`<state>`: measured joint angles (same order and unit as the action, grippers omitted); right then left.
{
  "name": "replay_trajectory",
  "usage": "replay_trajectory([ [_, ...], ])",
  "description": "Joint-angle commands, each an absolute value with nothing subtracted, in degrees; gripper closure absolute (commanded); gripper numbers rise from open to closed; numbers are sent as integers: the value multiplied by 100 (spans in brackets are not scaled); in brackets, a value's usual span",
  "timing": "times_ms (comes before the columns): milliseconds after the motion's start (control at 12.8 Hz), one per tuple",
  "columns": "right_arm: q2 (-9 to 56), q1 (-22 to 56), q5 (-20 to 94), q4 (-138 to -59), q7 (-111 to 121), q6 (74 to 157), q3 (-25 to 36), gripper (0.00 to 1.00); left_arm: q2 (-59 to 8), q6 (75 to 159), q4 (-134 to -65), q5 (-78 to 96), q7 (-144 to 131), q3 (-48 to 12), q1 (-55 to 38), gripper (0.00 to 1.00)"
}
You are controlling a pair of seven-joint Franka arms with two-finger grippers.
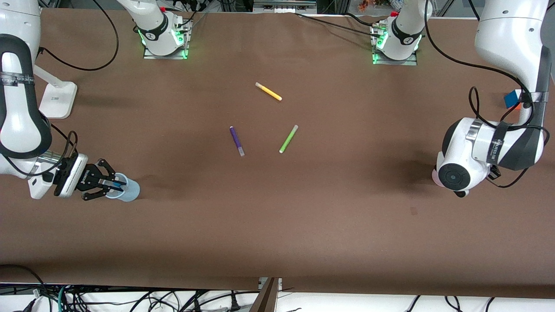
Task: Place pink and blue markers in matching cups
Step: 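Lower the markers into the cups and open both grippers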
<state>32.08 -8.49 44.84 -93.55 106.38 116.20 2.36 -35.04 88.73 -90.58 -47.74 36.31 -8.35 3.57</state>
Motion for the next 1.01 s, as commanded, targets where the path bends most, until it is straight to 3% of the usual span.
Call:
replay_trajectory([
  [0,3331,-1037,4789,-9237,10924,11443,132,100,-3726,8666,-8842,-5045,3648,-826,273,97],
  [78,3366,-1055,4912,-9237,11064,11435,132,100,-3796,8518,-8842,-5045,3587,-826,264,66],
  [156,3410,-1089,5000,-9237,11126,11374,132,100,-3823,8438,-8833,-5045,3560,-835,220,3],
  [390,3489,-1186,5097,-9229,11259,11303,132,100,-3788,8315,-8720,-4940,3533,-844,132,0],
  [545,3533,-1239,5142,-9229,11294,11294,132,99,-3788,7956,-8124,-4521,3525,-896,-8,0],
  [623,3533,-1265,5142,-9229,11285,11294,132,80,-3762,7911,-7782,-4030,3472,-888,-52,0],
  [857,3525,-1327,5142,-9229,11276,11259,132,0,-3499,7989,-7165,-2781,2509,-896,9,0],
  [935,3524,-1327,5142,-9168,11250,11233,132,0,-3481,8059,-7006,-2473,2139,-896,-35,0],
])
